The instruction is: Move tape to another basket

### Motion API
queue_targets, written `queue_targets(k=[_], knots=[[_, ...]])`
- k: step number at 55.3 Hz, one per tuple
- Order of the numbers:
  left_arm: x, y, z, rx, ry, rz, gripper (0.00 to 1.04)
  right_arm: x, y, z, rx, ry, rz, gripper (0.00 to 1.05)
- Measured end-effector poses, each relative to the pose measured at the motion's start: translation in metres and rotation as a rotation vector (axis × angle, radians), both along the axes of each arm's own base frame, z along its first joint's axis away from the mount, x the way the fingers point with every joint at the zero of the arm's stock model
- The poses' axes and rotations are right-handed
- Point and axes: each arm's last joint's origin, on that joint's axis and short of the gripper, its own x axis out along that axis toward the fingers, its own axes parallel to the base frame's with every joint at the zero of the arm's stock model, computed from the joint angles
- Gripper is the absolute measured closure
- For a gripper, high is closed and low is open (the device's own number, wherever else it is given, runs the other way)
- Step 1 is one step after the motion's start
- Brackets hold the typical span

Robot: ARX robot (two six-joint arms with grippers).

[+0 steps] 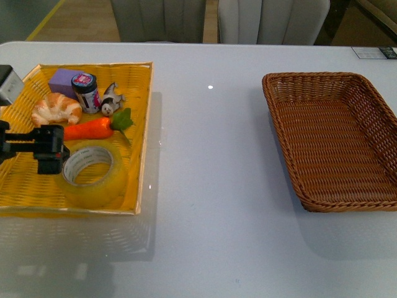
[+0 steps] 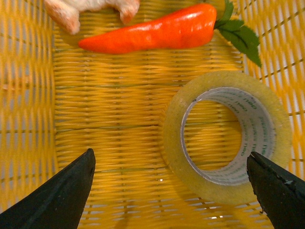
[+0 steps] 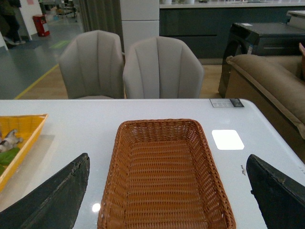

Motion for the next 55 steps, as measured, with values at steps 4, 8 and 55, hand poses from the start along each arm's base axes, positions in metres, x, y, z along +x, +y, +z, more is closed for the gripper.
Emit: queue_targets(k=[4, 8, 55], knots=[[0.011, -0.003, -0.01, 0.003, 0.023, -0.005, 0.09, 0.0, 0.0, 0.0, 0.0, 0.0, 0.0, 0.09], [0.024, -0.006, -0.02, 0.009, 0.044, -0.01, 0.09, 0.0, 0.0, 0.0, 0.0, 0.0, 0.0, 0.09], [0.029, -0.013, -0.05, 0.005, 0.147, 0.012, 0.88, 0.0, 0.0, 0.0, 0.0, 0.0, 0.0, 0.09]])
